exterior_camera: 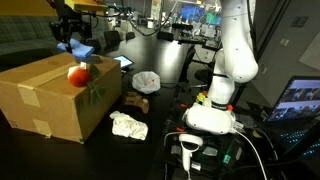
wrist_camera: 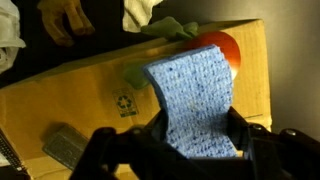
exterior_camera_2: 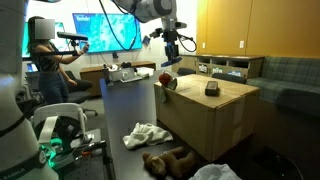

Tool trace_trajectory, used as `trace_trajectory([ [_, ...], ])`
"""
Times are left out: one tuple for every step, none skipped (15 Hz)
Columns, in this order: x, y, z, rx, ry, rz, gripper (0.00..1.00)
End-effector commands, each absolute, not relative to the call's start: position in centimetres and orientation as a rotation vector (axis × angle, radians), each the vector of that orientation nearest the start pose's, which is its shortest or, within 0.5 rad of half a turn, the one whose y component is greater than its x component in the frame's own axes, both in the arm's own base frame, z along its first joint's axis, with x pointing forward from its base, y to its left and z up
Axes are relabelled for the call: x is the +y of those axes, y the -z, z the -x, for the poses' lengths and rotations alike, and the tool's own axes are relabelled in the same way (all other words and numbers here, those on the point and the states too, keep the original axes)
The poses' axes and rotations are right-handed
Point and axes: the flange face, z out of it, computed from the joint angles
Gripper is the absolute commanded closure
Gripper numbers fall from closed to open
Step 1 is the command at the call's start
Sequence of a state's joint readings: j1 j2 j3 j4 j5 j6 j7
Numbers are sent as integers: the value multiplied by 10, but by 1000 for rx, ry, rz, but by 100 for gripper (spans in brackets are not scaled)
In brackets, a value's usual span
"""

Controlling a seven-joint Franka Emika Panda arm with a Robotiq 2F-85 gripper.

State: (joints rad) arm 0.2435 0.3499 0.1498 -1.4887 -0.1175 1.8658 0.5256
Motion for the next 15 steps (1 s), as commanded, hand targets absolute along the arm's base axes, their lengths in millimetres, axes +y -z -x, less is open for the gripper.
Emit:
trace_trajectory([
  [258,-479,-656,71,150,3165,64],
  [264,-476,-663,46,150,3155,64],
  [268,-474,-667,25,154,3149,64],
  [273,-469,-673,12,163,3141,64],
  [277,-465,-680,13,176,3137,64],
  [280,-461,-685,7,183,3128,64],
  [282,-459,-691,13,194,3120,64],
  [283,-454,-697,14,200,3115,64],
  [282,-450,-704,17,205,3110,64],
  [281,-447,-710,19,207,3106,64],
  [279,-445,-716,26,212,3098,64],
  [277,-441,-722,39,220,3089,64],
  [275,-437,-727,39,220,3081,64],
  [273,-435,-732,48,227,3071,64],
  [272,-432,-737,54,231,3063,64],
])
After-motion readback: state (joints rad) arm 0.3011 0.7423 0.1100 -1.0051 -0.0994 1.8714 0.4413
